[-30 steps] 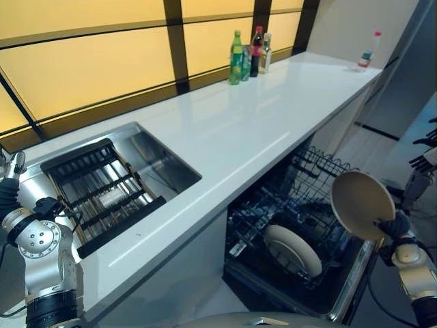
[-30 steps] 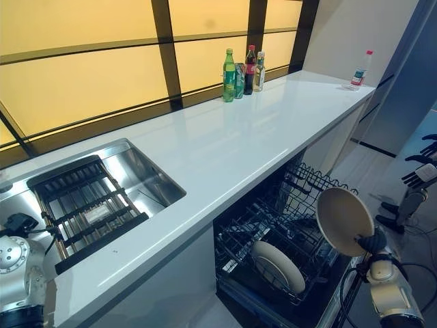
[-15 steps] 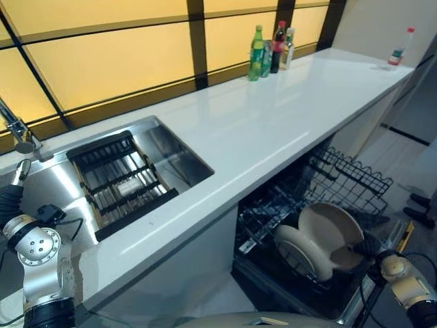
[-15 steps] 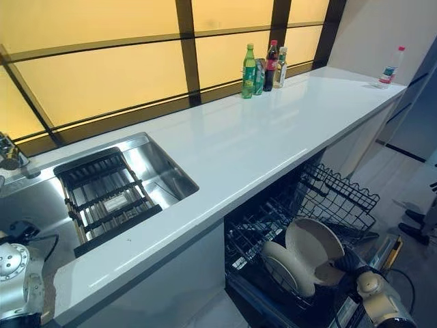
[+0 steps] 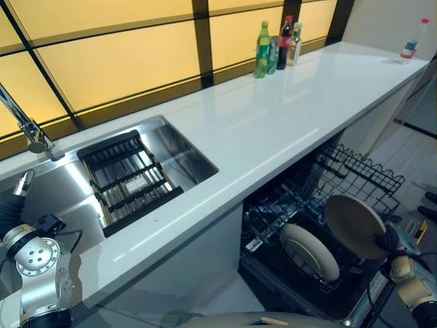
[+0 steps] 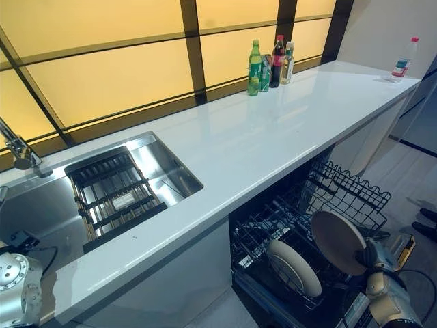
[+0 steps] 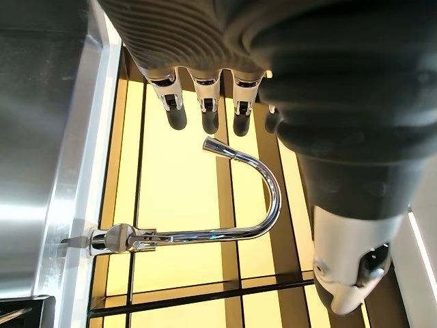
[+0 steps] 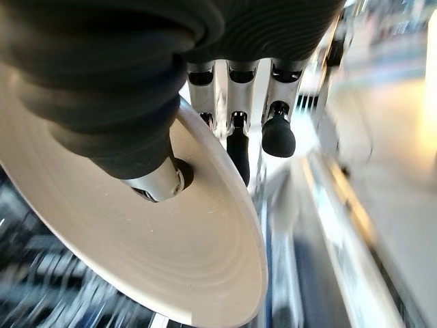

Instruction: Pick up plates and place into dishwasher.

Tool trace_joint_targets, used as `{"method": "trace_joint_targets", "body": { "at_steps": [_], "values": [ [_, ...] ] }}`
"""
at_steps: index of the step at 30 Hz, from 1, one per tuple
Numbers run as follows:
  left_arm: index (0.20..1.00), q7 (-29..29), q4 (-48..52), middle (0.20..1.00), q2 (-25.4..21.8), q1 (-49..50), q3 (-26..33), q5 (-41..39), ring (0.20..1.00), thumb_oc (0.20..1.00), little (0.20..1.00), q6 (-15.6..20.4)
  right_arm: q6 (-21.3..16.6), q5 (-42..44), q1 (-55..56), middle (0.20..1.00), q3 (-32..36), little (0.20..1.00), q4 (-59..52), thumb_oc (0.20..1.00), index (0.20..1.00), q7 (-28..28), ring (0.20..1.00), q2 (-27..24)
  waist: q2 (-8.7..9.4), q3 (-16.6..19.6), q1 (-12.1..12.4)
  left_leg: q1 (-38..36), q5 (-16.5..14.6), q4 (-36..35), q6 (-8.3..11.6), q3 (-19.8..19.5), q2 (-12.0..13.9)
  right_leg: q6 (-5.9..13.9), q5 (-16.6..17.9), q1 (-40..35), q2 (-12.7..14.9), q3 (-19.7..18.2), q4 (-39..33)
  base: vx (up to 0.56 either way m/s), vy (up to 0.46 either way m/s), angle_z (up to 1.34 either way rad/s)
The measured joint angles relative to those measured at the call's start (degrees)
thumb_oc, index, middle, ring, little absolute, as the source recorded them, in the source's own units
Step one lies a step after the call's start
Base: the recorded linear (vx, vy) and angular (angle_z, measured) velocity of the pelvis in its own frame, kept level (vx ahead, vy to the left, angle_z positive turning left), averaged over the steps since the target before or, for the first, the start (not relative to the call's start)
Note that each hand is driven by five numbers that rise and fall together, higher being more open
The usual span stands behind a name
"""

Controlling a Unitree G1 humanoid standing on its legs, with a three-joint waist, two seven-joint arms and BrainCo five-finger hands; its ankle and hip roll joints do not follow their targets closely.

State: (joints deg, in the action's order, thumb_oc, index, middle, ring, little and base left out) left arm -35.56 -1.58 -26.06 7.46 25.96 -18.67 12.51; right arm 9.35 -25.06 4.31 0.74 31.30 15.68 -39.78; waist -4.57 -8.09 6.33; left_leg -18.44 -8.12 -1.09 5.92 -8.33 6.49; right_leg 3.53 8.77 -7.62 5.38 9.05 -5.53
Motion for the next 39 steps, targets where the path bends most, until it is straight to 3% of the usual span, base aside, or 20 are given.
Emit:
{"method": "trace_joint_targets", "body": {
  "at_steps": [4,9,15,18,21,30,39],
  "values": [
    [1.000,0.58,0.00,1.000,0.00,0.68,0.00,0.00,1.000,1.000,1.000,-0.43,-0.47,-1.39,0.16,0.200,2.19,0.200,0.02,0.200,0.200,4.51,0.200,-1.00,-0.08,0.09,-0.63,-0.03,0.04,-0.14,-0.06,-0.06,0.00,0.01,0.00,-0.20,0.15,0.09,0.00,0.08,0.039,0.04],
    [1.000,0.73,0.00,1.000,0.08,1.48,-1.08,0.03,1.000,1.000,1.000,-1.47,-2.90,-3.86,0.85,0.200,3.13,0.200,0.44,0.200,0.200,4.44,0.200,-2.81,-1.00,0.31,-0.88,-0.11,0.49,0.01,-0.32,-0.70,-0.49,0.39,-0.13,-0.60,0.80,0.63,0.00,0.05,0.144,0.06],
    [1.000,-1.43,0.02,1.000,2.34,1.87,-7.49,0.02,1.000,1.000,1.000,-2.13,-4.68,-4.77,1.39,0.200,3.05,0.200,1.43,0.200,0.200,1.47,0.200,-7.47,-5.34,-0.81,-1.35,0.33,1.44,-0.57,-1.99,-1.35,-3.76,2.14,0.45,-0.41,4.25,0.85,0.01,-0.01,0.242,0.07],
    [1.000,-2.78,0.11,1.000,3.96,2.69,-8.51,0.01,1.000,1.000,1.000,-2.11,-5.94,-4.77,-0.02,0.200,3.07,0.200,1.40,0.200,0.200,1.11,0.200,-9.09,-7.67,-0.73,-2.86,1.20,1.73,-0.89,-2.37,-1.13,-4.15,2.71,0.32,-0.09,5.15,0.86,0.00,0.03,0.193,0.18],
    [1.000,-3.24,1.33,1.000,5.18,3.03,-9.28,-0.02,1.000,1.000,1.000,-2.13,-6.58,-4.78,-0.96,0.200,3.08,0.200,1.48,0.200,0.200,0.52,0.200,-11.00,-8.98,-1.22,-2.58,1.53,1.97,-0.92,-2.43,-0.99,-4.26,2.84,0.24,0.09,5.44,0.86,0.01,0.03,0.144,0.08],
    [1.000,-3.60,3.26,1.000,5.85,4.03,-9.51,-0.12,1.000,1.000,1.000,-3.24,-6.80,-4.81,-2.09,0.200,3.15,0.200,1.61,0.200,0.200,0.24,0.200,-12.09,-10.72,-2.05,-2.36,4.17,2.94,-0.05,-2.14,-1.03,-5.07,3.67,0.01,1.72,6.48,1.17,-0.01,0.02,0.059,0.07],
    [1.000,-2.77,4.42,1.000,7.12,4.70,-9.48,-0.16,1.000,1.000,1.000,-4.44,-6.96,-5.89,-0.71,0.200,5.70,0.200,1.52,0.200,0.200,-0.82,0.200,-11.99,-10.29,-2.45,-2.44,4.14,3.00,-0.07,-2.56,-0.72,-6.06,4.29,0.22,0.89,7.70,1.93,0.01,0.03,0.037,0.06]
  ]
}}
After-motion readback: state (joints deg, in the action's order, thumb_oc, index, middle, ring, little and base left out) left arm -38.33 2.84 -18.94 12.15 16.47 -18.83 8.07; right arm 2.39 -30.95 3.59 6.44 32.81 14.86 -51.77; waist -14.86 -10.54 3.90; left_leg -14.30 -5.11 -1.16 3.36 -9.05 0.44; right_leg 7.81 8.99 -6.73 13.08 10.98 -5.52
